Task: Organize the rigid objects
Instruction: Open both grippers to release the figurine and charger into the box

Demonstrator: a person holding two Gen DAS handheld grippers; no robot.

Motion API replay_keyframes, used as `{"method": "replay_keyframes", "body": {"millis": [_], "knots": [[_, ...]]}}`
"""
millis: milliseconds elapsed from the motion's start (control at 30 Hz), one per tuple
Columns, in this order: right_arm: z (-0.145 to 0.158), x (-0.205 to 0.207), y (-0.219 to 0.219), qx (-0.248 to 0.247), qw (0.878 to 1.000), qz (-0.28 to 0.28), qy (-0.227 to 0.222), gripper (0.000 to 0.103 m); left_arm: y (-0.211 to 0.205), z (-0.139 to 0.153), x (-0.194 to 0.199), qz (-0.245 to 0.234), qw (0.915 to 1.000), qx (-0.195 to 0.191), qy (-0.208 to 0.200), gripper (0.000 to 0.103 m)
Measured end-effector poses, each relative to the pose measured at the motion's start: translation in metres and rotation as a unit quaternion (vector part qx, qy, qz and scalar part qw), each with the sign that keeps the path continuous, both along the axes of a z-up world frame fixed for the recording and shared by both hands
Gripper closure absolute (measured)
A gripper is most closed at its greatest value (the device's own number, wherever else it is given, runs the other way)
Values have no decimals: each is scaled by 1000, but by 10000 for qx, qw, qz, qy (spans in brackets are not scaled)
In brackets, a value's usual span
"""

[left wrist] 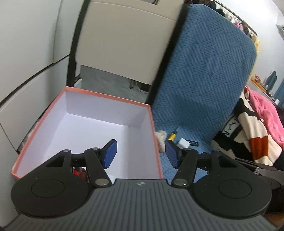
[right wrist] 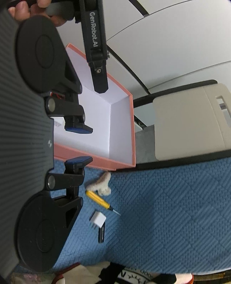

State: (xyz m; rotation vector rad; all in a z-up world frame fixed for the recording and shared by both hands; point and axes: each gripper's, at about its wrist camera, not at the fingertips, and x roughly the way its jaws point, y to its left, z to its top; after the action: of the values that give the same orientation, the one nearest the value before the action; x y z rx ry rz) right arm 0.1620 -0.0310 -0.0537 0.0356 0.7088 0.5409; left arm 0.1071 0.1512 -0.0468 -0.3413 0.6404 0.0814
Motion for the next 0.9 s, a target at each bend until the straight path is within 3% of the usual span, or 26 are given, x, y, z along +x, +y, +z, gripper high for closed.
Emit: {"method": "replay_keyframes", "body": {"millis": [367, 900], "knots": [[-2, -13, -48, -170, 9996, -214, -106, 71, -49, -12, 0, -289, 9996, -48, -14, 37], [-26, -24, -112, -340, 9976, -591, 106, 71, -106, -38, 0, -640, 9979, -40, 80, 37]]}}
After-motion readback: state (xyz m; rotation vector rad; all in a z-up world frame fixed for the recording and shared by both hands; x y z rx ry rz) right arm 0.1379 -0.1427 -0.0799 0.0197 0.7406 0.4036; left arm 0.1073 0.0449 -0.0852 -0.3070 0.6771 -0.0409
